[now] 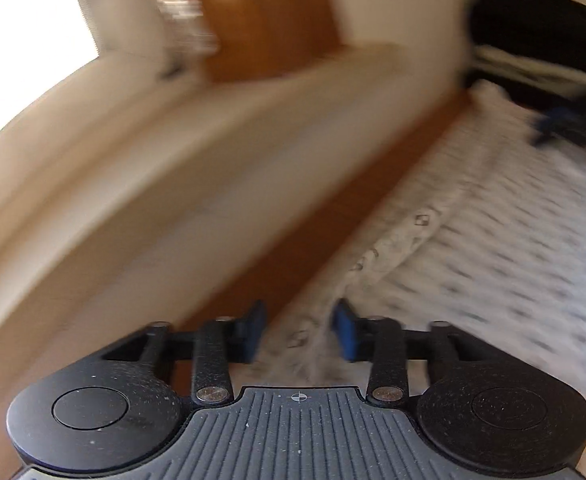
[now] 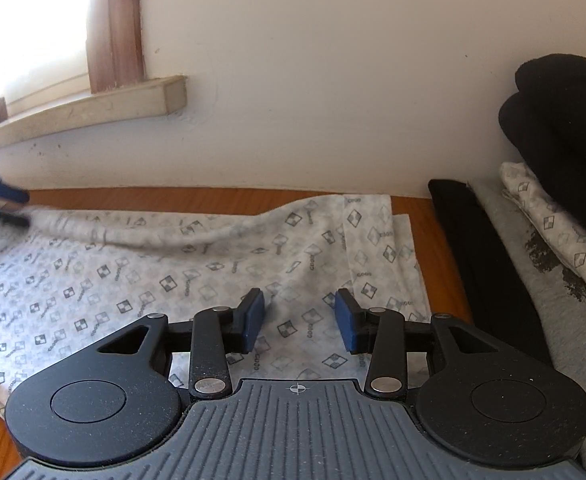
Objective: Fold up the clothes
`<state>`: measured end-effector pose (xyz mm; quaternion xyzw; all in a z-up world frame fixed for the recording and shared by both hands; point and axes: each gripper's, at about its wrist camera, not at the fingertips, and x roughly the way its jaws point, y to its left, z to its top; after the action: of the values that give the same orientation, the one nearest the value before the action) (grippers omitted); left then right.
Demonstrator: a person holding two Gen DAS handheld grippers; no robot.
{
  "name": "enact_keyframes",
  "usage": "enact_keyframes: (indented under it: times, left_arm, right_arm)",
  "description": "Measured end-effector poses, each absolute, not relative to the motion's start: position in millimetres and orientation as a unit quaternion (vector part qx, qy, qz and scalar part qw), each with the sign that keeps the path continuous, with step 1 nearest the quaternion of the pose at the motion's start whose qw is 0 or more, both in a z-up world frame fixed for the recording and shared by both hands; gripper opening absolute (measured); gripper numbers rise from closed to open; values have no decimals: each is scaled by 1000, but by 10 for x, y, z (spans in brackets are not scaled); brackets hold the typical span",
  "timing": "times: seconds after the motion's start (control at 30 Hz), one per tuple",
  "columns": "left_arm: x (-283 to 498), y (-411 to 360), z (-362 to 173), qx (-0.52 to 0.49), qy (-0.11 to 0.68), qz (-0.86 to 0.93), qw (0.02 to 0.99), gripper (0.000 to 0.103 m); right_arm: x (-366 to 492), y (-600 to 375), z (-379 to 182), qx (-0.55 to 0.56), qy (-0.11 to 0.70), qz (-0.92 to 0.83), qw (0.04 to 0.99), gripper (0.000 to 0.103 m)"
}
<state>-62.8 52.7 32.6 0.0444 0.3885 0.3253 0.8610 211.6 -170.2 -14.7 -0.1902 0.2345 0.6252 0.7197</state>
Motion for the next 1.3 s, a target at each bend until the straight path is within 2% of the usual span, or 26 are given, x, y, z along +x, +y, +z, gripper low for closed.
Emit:
enact_keyframes:
  times: [0.13, 0.2, 0.33, 0.4, 0.57, 0.63, 0.8, 0.93, 1.3]
  left_arm:
    - [-810, 604, 396, 10, 356, 347, 868, 25]
    - [-843, 537, 398, 9, 355, 330, 874, 41]
    - [-1021, 361, 463, 29, 349, 319, 881, 45]
    - [-1197, 335, 521, 17, 342, 318, 884, 61]
    - [-1602, 320, 528, -8, 324, 309, 894, 70]
    - [-1723, 323, 475, -22, 326, 301, 896, 70]
    - [-1880, 353, 340, -53, 331, 269, 903, 71]
    - [-1960, 373, 215, -78, 325, 251, 908, 73]
    - [-1949, 76, 187, -89, 317, 236, 914, 75]
  right_arm:
    - [2122, -1699, -148, -190, 235, 625, 719, 41]
    - [2125, -1699, -148, -190, 235, 626, 719, 41]
    - [2123, -1700, -143, -191, 234, 626, 719, 41]
    - [2121, -1701, -139, -191, 234, 626, 719, 41]
    - [2125, -1704, -131, -192, 232, 627, 719, 43]
    - [2074, -1751, -96, -190, 230, 624, 722, 48]
    - [1810, -1867, -28, -182, 231, 645, 705, 47]
    - [1604, -1872, -112, -215, 228, 652, 690, 48]
    - [1768, -2098, -44, -210, 239, 647, 693, 48]
